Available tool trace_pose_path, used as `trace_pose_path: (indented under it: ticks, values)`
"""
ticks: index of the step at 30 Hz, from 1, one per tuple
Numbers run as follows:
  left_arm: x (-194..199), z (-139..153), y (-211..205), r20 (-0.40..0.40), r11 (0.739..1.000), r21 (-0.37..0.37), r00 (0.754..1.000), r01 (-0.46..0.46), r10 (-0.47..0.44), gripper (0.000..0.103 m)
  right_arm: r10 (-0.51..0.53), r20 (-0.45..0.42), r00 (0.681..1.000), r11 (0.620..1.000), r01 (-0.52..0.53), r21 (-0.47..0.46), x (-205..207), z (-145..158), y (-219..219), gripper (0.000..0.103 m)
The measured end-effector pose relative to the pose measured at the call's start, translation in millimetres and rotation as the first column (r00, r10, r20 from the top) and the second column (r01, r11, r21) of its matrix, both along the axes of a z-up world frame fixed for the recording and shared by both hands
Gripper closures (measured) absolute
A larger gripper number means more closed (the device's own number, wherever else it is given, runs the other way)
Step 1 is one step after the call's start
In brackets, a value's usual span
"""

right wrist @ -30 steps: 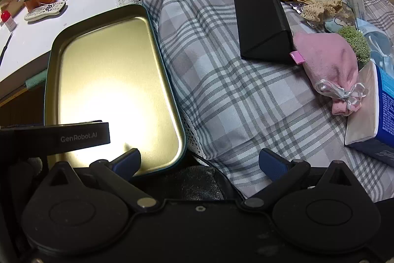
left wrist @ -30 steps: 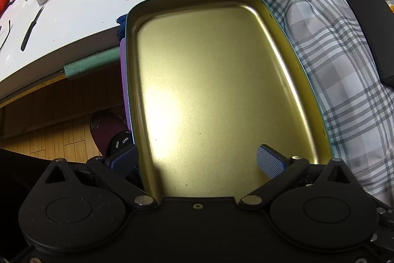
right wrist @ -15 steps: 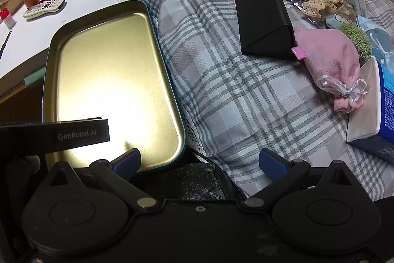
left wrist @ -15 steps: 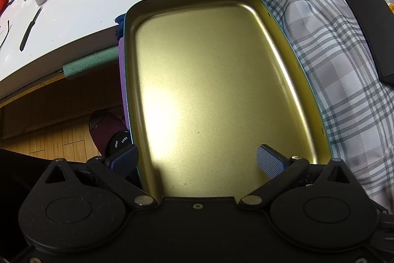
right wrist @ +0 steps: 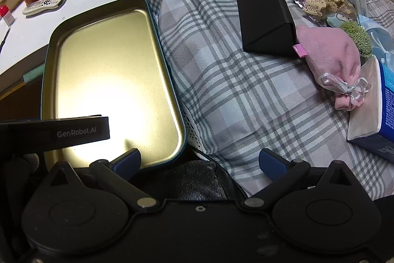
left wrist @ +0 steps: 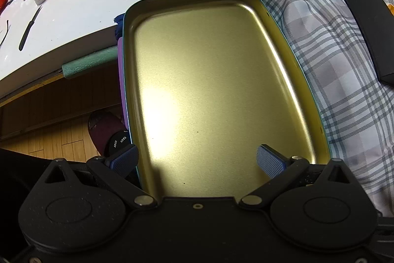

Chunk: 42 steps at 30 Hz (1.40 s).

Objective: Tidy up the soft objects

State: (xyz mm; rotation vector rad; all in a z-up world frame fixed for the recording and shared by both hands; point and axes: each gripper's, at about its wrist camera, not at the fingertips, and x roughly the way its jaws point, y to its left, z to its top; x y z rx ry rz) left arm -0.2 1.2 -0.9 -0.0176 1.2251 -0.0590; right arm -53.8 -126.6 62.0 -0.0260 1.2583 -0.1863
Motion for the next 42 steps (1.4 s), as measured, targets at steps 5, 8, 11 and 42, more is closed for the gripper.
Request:
trace_pose_path:
  ticks: [5, 8, 11, 42]
  values:
    - [-0.3, 0.2, 0.0, -0.001, 1.000, 0.000, 1.000, 0.002, -0.002, 0.004, 0.001, -0.002, 1.000, 1.000, -0.001, -0.001, -0.2, -0.4, 0.6, 0.001]
    - [-0.8, 0.3, -0.2, -0.001, 1.000, 0.000, 1.000, 0.002, -0.002, 0.004, 0.002, -0.002, 1.000, 1.000, -0.002, -0.001, -0.1, -0.4, 0.6, 0.001]
    - [-0.9, 0.2, -0.3, -0.001, 1.000, 0.000, 1.000, 0.001, -0.001, 0.004, 0.002, -0.002, 1.000, 1.000, -0.002, -0.002, -0.5, -0.9, 1.1, 0.001]
    - [2.2, -3.6, 0.3, -0.026, 1.000, -0.014, 1.000, 0.001, -0.002, 0.004, 0.014, -0.017, 1.000, 1.000, -0.014, -0.008, -1.3, -4.9, 5.6, 0.001]
